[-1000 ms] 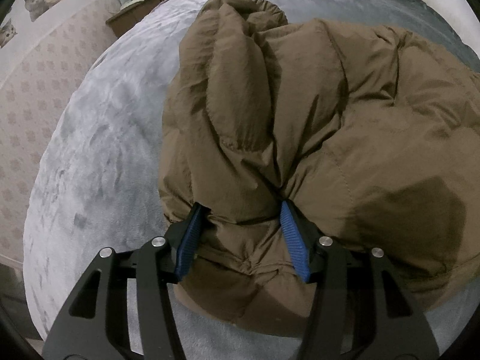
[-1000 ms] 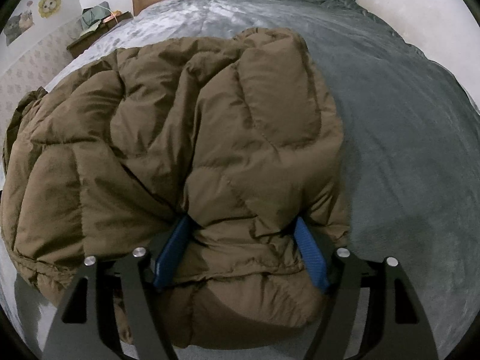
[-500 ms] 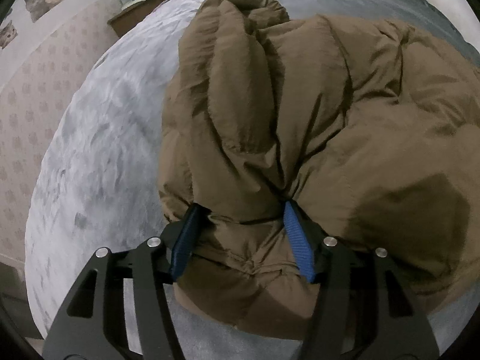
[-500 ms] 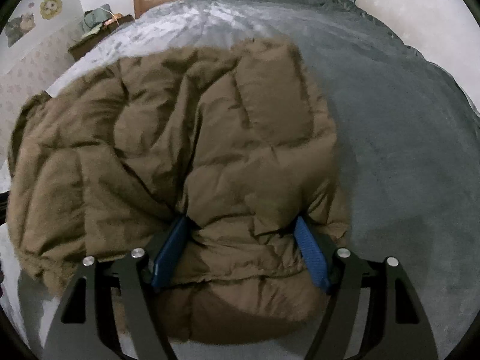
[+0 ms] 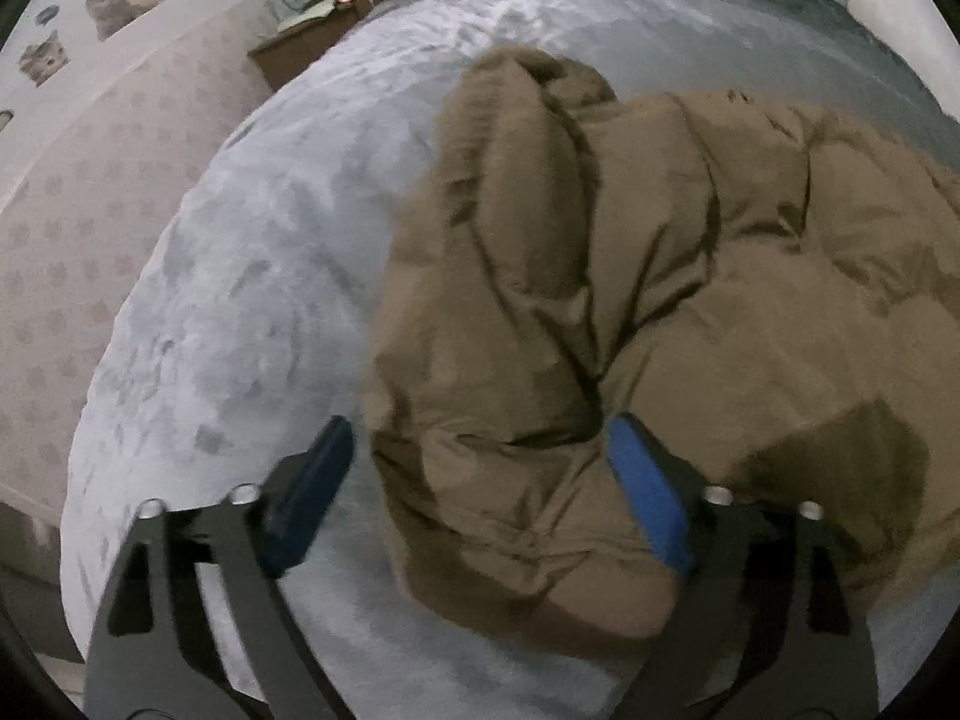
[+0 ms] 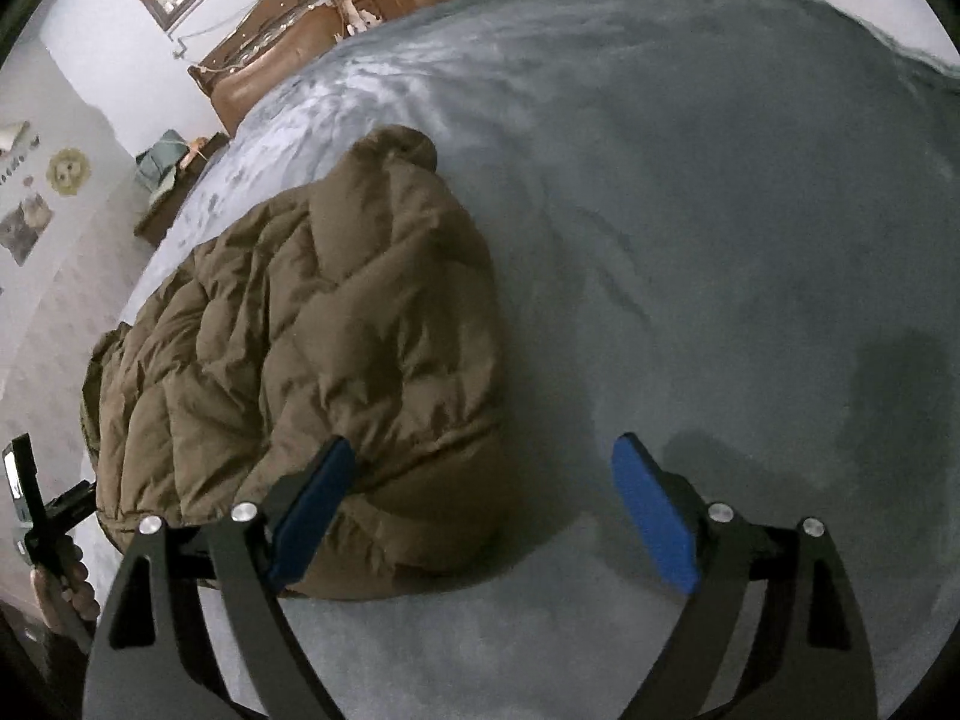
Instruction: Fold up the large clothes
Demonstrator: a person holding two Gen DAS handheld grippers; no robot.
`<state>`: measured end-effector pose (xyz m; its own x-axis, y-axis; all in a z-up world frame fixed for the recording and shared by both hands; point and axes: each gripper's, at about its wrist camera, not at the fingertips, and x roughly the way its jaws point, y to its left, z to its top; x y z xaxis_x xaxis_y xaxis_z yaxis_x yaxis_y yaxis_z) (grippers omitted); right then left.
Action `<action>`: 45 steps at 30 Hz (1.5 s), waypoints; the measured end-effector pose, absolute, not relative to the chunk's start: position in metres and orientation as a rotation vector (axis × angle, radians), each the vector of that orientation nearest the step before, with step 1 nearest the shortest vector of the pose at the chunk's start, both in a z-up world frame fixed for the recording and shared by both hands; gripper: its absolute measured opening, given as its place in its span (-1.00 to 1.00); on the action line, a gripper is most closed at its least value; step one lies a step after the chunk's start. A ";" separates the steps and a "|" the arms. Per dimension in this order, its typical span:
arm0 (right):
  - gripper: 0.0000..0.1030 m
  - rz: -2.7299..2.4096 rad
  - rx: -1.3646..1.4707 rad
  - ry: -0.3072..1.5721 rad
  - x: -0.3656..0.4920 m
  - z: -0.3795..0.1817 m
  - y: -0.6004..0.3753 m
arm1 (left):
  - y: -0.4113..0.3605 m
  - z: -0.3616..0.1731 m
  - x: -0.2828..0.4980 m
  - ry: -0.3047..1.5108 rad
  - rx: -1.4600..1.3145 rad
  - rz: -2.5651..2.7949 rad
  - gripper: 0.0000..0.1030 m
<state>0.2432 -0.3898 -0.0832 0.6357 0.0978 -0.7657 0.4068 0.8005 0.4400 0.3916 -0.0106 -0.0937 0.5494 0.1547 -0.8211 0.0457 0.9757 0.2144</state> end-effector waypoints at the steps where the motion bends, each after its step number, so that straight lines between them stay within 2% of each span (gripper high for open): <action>1: 0.73 -0.189 0.645 0.869 0.243 -0.085 -0.389 | -0.007 -0.092 0.391 0.988 0.207 0.064 0.78; 6: 0.74 -0.156 0.730 0.832 0.246 -0.087 -0.389 | 0.015 -0.078 0.382 0.974 0.159 0.064 0.84; 9: 0.86 -0.130 0.731 0.805 0.249 -0.082 -0.384 | 0.026 -0.077 0.376 0.970 0.161 0.072 0.85; 14: 0.87 -0.116 0.730 0.862 0.257 -0.098 -0.369 | 0.031 -0.079 0.370 0.981 0.170 0.078 0.85; 19: 0.91 -0.104 0.874 0.841 0.254 -0.119 -0.368 | 0.036 -0.081 0.368 0.977 0.167 0.071 0.85; 26: 0.90 -0.026 0.809 0.839 0.267 -0.120 -0.349 | 0.038 -0.088 0.367 0.979 0.168 0.063 0.85; 29: 0.86 -0.019 0.756 0.855 0.281 -0.114 -0.340 | 0.039 -0.089 0.367 0.982 0.167 0.059 0.86; 36: 0.56 -0.036 0.644 0.889 0.305 -0.098 -0.329 | 0.047 -0.092 0.367 0.995 0.128 0.032 0.87; 45: 0.55 -0.047 0.620 0.905 0.320 -0.090 -0.321 | 0.073 -0.112 0.370 1.055 -0.055 -0.068 0.94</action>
